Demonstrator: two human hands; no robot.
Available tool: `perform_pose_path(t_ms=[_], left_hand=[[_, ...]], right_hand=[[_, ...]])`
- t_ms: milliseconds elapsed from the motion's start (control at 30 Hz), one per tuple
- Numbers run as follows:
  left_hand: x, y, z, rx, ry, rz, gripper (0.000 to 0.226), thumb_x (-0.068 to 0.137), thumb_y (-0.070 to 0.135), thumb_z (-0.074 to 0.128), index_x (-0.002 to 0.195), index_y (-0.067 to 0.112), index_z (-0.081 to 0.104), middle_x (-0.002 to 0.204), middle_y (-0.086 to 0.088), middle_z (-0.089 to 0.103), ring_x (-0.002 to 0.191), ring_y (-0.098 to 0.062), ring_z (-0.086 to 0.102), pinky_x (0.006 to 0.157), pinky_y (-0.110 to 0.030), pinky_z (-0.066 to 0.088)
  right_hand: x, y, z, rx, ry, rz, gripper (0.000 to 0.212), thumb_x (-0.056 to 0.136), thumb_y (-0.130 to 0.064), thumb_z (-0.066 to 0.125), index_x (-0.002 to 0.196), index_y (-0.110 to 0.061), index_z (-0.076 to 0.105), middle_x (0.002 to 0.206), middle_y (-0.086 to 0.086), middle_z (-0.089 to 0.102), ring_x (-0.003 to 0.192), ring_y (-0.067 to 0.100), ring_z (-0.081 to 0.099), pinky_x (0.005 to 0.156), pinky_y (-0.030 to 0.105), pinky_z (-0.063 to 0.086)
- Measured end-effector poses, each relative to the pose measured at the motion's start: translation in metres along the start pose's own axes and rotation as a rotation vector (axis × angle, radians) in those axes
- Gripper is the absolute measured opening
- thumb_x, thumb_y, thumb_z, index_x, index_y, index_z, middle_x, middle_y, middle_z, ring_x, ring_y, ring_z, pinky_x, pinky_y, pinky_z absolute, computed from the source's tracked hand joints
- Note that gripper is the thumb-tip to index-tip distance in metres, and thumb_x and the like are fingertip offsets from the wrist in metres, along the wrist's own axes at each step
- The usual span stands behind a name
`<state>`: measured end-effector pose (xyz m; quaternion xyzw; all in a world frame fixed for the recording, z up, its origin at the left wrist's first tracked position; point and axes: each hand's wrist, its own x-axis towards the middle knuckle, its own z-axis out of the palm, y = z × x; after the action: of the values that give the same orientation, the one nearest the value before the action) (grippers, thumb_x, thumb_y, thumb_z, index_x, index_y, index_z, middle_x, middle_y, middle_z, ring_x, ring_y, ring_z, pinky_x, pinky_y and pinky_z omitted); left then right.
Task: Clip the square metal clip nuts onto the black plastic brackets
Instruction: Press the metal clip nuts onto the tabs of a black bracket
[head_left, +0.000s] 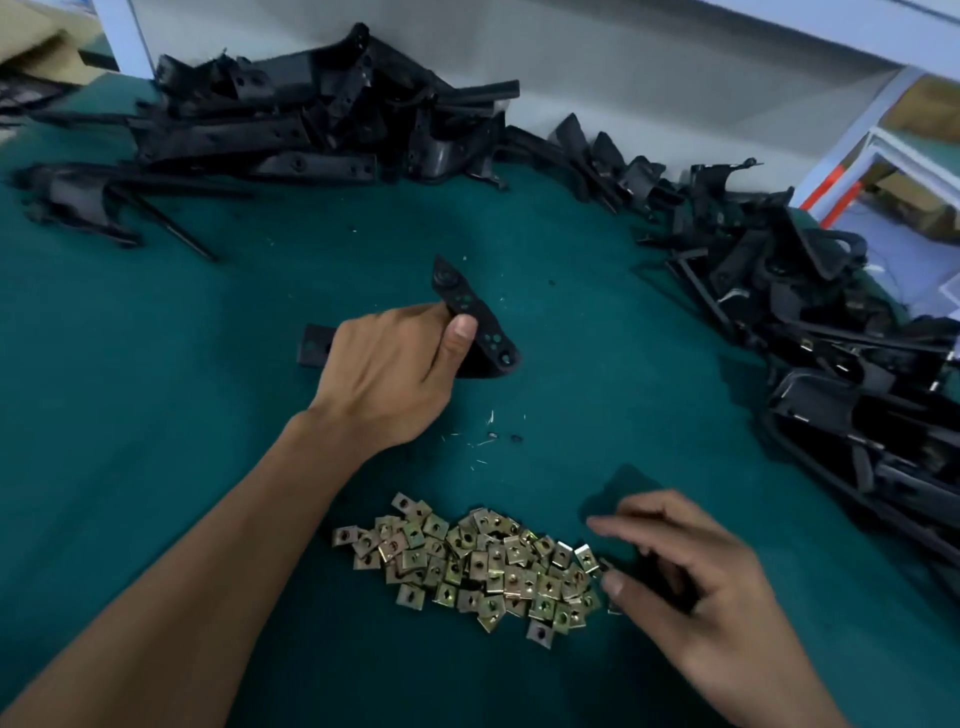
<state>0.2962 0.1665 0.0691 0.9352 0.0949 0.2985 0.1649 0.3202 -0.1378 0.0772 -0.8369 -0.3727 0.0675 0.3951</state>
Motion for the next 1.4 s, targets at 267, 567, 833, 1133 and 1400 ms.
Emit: perform_pose_path(t_ms=[267,567,833,1133,1400], left_hand=[[-0.001,0.000,0.001,0.012,0.017,0.036,0.050,0.104,0.050,0.014,0.066,0.022,0.032,0.058,0.012,0.028,0.045,-0.021,0.031,0.048,-0.025,0.015],[0.001,0.001,0.002,0.103,0.029,0.019,0.047,0.105,0.047,0.019,0.070,0.020,0.034,0.061,0.006,0.040,0.046,-0.021,0.031,0.049,-0.025,0.008],[0.003,-0.001,0.008,0.124,-0.035,-0.011,0.044,0.104,0.045,0.020,0.080,0.019,0.045,0.071,0.000,0.056,0.055,-0.029,0.052,0.059,-0.031,0.025],[0.005,-0.001,0.007,0.106,-0.058,-0.009,0.047,0.103,0.046,0.022,0.084,0.015,0.050,0.077,-0.001,0.058,0.069,-0.028,0.054,0.061,-0.032,0.027],[0.004,0.000,0.005,0.104,-0.046,0.022,0.048,0.103,0.048,0.025,0.076,0.015,0.046,0.073,0.001,0.052,0.068,-0.024,0.049,0.059,-0.032,0.024]], right_hand=[[0.008,-0.008,0.000,-0.074,-0.101,0.021,0.031,0.080,-0.015,0.085,0.101,-0.036,0.078,0.107,-0.007,0.061,0.080,0.013,0.060,0.067,0.014,0.041],[0.035,-0.001,0.001,0.283,-0.177,0.143,0.009,0.083,-0.021,0.081,0.085,-0.026,0.074,0.090,0.005,0.073,0.084,0.023,0.068,0.073,0.038,0.056],[0.128,-0.005,0.036,1.097,0.107,0.256,0.012,0.082,-0.005,0.071,0.094,-0.006,0.070,0.084,0.014,0.072,0.075,0.020,0.066,0.070,0.026,0.055],[0.173,-0.013,0.055,1.230,0.011,0.215,0.016,0.095,0.002,0.059,0.093,-0.014,0.062,0.097,0.020,0.071,0.089,0.027,0.070,0.082,0.042,0.059],[0.173,-0.008,0.062,1.206,0.098,0.143,0.013,0.079,0.005,0.073,0.085,-0.006,0.073,0.084,0.018,0.074,0.080,0.023,0.072,0.076,0.029,0.059]])
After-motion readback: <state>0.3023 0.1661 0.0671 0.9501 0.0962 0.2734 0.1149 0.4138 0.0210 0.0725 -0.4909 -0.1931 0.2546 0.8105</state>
